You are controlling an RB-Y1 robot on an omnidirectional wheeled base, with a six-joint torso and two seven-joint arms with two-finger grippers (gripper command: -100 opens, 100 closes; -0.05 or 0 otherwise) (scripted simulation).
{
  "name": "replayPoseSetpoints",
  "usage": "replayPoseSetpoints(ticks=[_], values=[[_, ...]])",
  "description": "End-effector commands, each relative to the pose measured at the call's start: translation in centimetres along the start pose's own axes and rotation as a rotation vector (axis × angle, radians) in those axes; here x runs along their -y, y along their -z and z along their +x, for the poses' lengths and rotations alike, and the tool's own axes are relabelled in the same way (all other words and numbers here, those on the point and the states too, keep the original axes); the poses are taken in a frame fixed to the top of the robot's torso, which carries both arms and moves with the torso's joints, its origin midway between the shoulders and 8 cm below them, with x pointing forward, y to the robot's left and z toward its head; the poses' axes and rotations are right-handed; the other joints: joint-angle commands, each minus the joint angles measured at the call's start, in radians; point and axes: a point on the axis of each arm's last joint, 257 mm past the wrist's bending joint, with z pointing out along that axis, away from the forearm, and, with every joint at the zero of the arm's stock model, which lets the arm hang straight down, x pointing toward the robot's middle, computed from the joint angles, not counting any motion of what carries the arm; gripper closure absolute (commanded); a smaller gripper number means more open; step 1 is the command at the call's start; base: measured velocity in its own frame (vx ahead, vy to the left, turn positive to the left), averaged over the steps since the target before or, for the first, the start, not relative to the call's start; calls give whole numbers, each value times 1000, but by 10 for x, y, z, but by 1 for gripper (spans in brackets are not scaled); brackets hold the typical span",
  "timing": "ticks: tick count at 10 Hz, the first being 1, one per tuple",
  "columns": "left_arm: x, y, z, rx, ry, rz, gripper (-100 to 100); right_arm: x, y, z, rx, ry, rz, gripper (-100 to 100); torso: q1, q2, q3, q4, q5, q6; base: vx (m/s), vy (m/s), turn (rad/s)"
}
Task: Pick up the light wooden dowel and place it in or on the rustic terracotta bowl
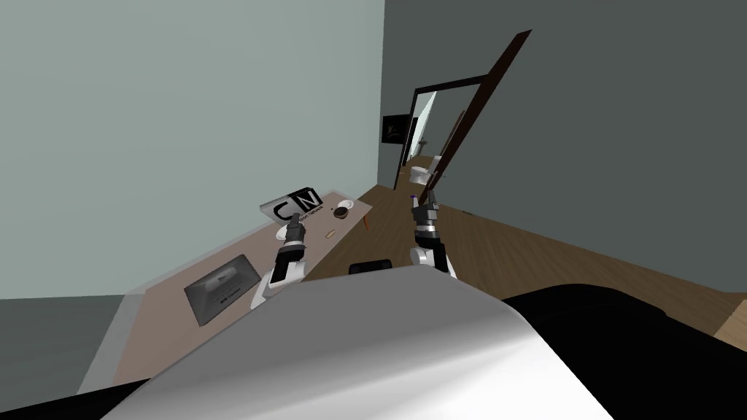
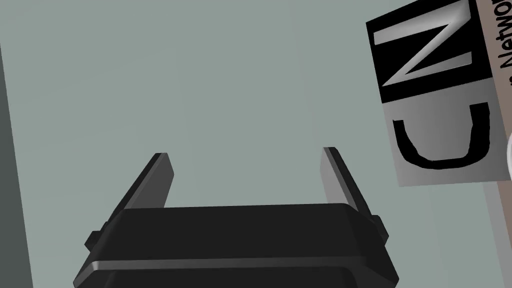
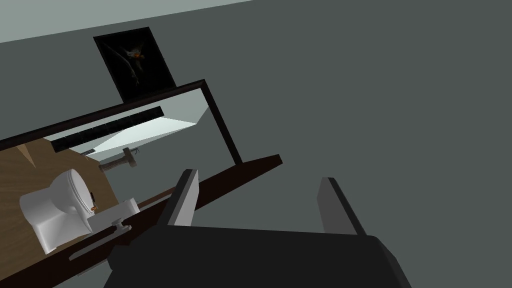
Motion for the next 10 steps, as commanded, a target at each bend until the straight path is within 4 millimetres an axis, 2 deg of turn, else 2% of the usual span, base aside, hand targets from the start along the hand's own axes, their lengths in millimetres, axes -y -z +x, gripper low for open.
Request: replayPoseSetpoints(ticks=[1,2,3,4,5,7,9,10], values=[[-22,2,-2,1,-2,-50,-100,0,0,0,0,0,0,0,0,0,0,0,0,0,46,-51,-27],[-45,2,-4,4,-3,-113,-100,0,0,0,0,0,0,0,1,0,0,0,0,0,58,-56,-62],[-51,3,-4,3,-3,-125,-100,0,0,0,0,0,0,0,1,-1,-1,0,0,0,57,-44,-26],[-72,4,-7,7,-1,-184,-100,0,0,0,0,0,0,0,1,-1,-1,0,0,0,73,-54,-43],[-80,7,-6,6,0,-201,-100,0,0,0,0,0,0,0,1,-2,-1,0,0,0,58,-51,-27],[-124,14,-11,15,14,-317,-100,0,0,0,0,0,0,0,0,-2,-1,0,0,0,83,-61,-54],[-156,23,-12,19,26,-409,-100,0,0,0,0,0,0,0,1,-3,-2,-1,0,0,93,-58,-16],[-165,28,-12,18,27,-430,-100,0,0,0,0,0,0,0,0,-3,-2,-1,0,0,68,-57,-13]])
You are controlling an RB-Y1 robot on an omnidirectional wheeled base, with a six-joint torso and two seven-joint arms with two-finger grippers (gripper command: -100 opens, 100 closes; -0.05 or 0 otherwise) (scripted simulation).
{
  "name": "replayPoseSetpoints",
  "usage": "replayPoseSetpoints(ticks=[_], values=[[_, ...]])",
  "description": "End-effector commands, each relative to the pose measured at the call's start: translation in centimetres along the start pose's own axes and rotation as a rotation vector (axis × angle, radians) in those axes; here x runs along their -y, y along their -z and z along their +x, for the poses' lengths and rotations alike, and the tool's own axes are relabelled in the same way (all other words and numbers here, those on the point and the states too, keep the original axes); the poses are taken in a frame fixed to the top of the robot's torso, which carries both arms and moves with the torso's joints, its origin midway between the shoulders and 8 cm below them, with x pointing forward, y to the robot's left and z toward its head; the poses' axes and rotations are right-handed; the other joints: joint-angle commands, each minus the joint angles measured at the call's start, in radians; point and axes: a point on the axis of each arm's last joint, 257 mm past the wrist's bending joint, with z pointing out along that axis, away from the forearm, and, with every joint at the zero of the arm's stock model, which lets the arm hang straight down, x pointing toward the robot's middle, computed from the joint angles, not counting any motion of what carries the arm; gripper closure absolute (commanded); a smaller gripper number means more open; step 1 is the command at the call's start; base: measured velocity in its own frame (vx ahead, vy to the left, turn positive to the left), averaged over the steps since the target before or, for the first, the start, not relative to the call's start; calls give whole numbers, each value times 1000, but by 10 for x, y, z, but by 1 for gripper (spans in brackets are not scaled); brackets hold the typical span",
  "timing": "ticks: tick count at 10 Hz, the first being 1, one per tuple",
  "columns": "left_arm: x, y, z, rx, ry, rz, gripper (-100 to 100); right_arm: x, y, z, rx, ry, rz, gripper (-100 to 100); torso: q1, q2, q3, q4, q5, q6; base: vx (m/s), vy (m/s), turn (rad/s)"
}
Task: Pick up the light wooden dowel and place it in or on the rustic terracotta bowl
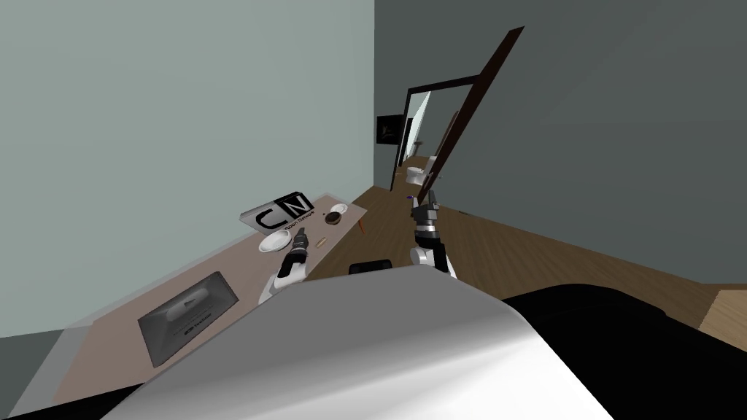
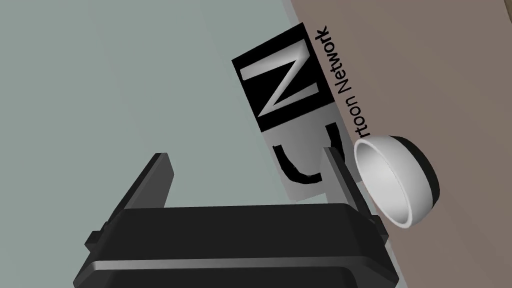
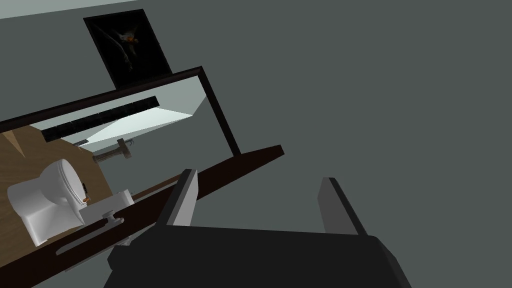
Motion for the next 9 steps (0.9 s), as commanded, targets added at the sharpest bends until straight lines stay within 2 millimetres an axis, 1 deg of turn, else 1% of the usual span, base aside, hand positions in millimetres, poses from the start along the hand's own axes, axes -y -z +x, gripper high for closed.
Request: replayPoseSetpoints(ticks=[1,2,3,4,5,6,7,8,9], values=[[-34,1,-3,4,19,-92,-100,0,0,0,0,0,0,0,0,0,0,0,0,0,78,-43,-20],[-35,1,-3,4,19,-95,-100,0,0,0,0,0,0,0,1,0,0,0,0,0,66,-29,-5],[-63,2,-5,8,38,-167,-100,0,0,0,0,0,0,0,1,1,0,0,0,0,93,-47,-14],[-63,2,-5,7,38,-169,-100,0,0,0,0,0,0,0,1,-1,0,0,0,0,76,-39,-3],[-83,3,-7,12,59,-227,-100,0,0,0,0,0,0,0,1,0,0,0,0,0,93,-37,-6],[-90,5,-7,12,59,-241,-100,0,0,0,0,0,0,0,1,-1,0,0,0,0,82,-27,2],[-112,7,-9,17,82,-304,-100,0,0,0,0,0,0,0,2,0,0,0,0,0,100,-30,1],[-129,10,-12,23,105,-354,-100,0,0,0,0,0,0,0,2,-1,-1,0,0,0,144,-53,13],[-141,13,-11,23,105,-380,-100,0,0,0,0,0,0,0,1,-4,-2,-1,0,0,110,-48,8]])
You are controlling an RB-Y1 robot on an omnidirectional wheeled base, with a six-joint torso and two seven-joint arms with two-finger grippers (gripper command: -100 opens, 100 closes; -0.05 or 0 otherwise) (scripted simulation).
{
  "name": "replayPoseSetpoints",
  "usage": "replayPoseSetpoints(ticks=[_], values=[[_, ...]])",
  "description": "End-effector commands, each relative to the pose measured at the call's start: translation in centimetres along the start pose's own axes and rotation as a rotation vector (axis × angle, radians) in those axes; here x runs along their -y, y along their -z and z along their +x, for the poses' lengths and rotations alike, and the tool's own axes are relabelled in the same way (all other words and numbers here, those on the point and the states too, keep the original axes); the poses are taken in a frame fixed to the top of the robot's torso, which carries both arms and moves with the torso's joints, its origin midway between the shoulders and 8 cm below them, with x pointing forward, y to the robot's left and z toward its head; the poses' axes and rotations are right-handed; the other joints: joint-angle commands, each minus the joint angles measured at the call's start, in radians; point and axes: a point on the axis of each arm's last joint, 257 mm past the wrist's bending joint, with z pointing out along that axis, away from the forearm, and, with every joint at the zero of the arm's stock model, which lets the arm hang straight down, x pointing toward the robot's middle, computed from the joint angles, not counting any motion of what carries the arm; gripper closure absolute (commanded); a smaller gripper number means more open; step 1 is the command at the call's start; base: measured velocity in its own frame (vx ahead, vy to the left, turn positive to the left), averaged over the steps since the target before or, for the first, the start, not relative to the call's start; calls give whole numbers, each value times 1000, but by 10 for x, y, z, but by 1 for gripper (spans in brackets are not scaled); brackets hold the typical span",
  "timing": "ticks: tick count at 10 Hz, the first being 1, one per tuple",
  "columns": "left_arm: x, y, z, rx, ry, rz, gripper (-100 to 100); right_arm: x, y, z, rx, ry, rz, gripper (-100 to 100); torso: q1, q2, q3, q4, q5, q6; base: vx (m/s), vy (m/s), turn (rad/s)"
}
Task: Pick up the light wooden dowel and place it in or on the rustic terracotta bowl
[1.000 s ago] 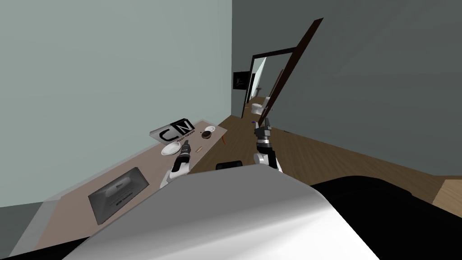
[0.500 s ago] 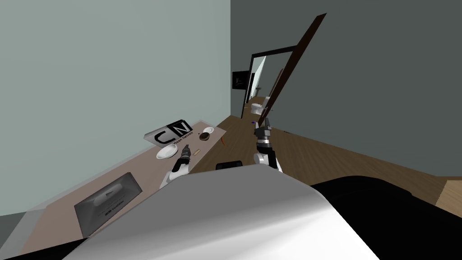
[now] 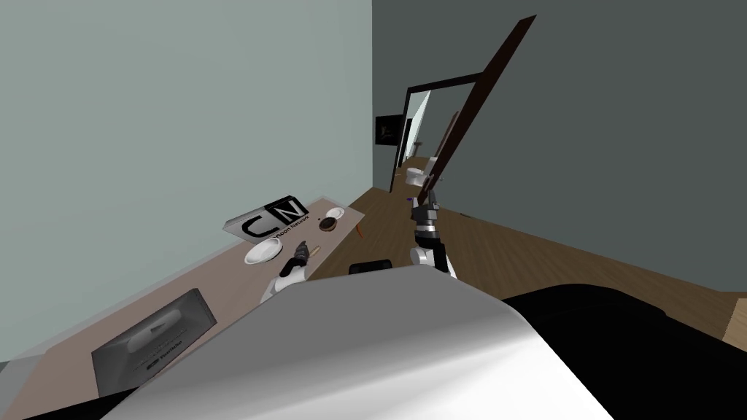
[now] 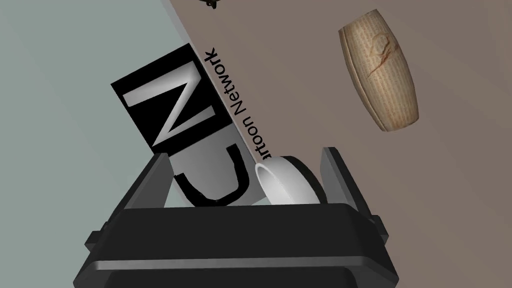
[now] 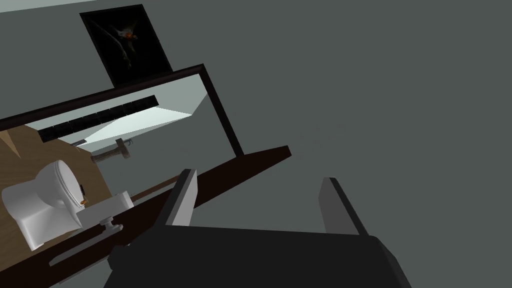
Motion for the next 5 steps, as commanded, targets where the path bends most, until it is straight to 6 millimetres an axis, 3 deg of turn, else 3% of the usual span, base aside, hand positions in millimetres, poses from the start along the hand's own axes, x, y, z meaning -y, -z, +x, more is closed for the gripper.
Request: replayPoseSetpoints(ticks=[1,4,5], values=[[-34,-1,-5,8,29,-87,-100,0,0,0,0,0,0,0,0,0,0,0,0,0,101,-25,17],[-73,-2,-16,25,78,-202,-100,0,0,0,0,0,0,0,1,0,0,0,0,0,124,-31,25],[-78,-2,-17,26,78,-210,-100,0,0,0,0,0,0,0,2,0,0,0,0,0,80,-19,16]])
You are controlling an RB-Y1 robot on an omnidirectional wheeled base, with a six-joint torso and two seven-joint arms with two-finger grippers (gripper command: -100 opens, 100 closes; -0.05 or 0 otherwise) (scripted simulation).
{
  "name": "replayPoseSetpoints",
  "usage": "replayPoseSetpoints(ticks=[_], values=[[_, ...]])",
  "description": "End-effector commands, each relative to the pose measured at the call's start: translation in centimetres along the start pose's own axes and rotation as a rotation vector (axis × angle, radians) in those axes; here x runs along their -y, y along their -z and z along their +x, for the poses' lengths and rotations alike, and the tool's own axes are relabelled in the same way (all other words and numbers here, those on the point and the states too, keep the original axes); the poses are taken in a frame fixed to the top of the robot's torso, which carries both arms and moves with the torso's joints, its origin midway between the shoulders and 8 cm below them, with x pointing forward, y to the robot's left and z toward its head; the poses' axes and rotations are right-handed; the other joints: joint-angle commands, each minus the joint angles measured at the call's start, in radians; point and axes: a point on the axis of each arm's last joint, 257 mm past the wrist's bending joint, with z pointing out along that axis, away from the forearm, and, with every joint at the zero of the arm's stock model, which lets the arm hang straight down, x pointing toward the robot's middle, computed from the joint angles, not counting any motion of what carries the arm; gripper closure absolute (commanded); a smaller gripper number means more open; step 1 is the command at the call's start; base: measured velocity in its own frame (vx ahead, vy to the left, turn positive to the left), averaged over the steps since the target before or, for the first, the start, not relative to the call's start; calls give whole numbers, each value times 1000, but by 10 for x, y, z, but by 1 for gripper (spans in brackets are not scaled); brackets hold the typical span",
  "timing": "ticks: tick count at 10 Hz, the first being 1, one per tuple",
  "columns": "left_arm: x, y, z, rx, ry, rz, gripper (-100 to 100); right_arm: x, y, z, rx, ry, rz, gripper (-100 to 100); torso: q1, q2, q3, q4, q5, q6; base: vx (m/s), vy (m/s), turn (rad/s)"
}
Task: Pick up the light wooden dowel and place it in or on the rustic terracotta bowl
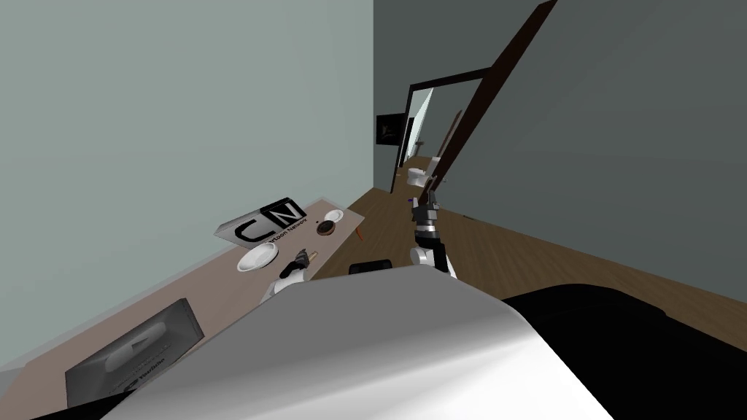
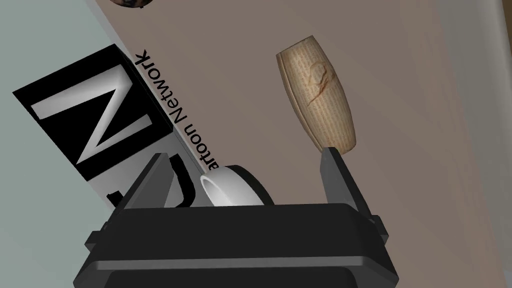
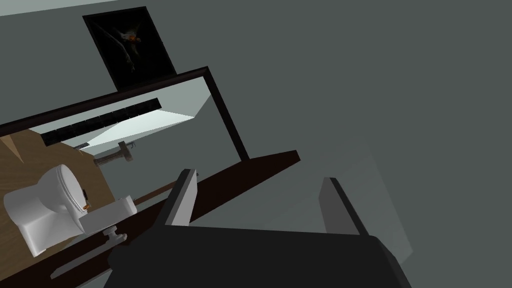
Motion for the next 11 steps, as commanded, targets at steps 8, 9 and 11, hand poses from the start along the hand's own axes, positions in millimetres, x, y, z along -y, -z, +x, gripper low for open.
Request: replayPoseSetpoints(ticks=[8,9,11], values=[[-84,-6,-43,63,127,-247,-100,0,0,0,0,0,0,0,1,0,0,0,0,0,95,-17,33],[-95,-5,-49,75,149,-281,-100,0,0,0,0,0,0,0,0,0,0,0,0,0,114,-19,71],[-105,-4,-55,85,171,-311,-100,0,0,0,0,0,0,0,0,-2,-1,0,0,0,120,-13,37]])
